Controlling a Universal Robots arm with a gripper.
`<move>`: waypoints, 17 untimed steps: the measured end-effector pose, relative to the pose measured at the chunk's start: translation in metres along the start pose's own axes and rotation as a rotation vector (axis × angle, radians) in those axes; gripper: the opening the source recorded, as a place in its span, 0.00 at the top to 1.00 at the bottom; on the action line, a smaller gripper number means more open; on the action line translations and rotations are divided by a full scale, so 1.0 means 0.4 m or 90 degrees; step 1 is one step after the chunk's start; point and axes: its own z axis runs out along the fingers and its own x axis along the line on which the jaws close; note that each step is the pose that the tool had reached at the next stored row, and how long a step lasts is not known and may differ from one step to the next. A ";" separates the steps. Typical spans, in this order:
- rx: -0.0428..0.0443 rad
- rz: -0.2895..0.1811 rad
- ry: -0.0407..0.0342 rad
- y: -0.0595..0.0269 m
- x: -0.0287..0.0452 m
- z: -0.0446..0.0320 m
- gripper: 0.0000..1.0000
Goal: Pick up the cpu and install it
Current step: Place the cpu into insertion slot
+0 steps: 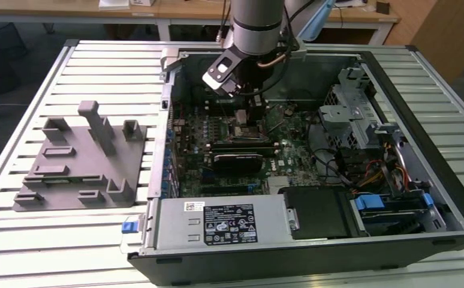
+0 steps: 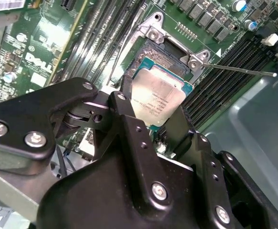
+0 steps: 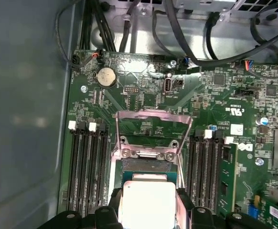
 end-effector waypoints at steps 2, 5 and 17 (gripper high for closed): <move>0.0001 0.000 -0.0001 0.000 0.003 0.008 0.47; 0.0000 0.000 0.0000 0.000 0.004 0.022 0.47; 0.0000 0.012 -0.0006 -0.003 0.002 0.054 0.47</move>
